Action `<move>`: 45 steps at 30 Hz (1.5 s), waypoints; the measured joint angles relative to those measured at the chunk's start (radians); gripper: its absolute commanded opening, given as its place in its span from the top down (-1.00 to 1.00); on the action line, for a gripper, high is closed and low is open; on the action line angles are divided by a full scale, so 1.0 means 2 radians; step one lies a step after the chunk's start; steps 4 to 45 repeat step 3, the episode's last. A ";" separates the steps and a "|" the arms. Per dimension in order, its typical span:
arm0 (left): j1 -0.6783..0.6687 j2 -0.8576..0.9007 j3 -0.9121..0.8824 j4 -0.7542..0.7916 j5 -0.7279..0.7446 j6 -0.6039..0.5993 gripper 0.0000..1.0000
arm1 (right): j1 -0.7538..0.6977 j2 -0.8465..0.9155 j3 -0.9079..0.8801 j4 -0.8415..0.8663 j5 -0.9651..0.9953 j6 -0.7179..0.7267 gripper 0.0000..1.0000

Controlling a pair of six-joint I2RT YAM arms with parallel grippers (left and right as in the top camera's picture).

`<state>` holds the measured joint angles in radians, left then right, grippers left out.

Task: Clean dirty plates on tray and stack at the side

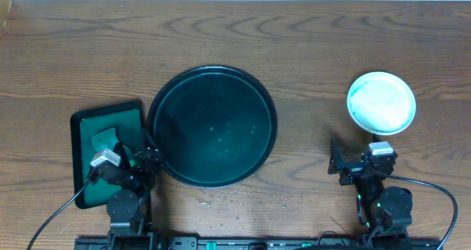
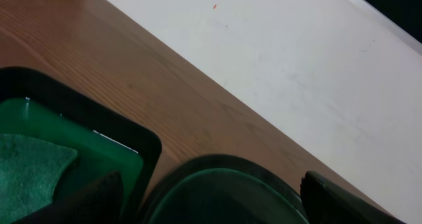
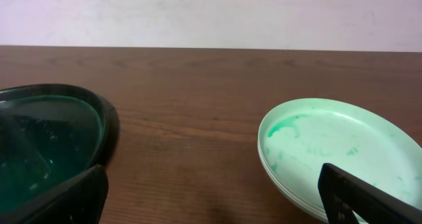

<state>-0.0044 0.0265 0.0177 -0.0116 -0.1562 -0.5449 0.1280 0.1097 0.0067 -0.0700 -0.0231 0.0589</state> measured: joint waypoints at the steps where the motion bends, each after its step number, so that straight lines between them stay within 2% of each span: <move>1: 0.000 0.000 0.000 0.000 0.000 0.000 -0.72 | 0.000 0.000 0.000 0.000 0.000 0.000 -0.98; 45: 0.000 0.000 0.000 0.000 0.000 0.000 -0.72 | 0.000 0.000 0.000 0.000 0.000 0.000 -0.98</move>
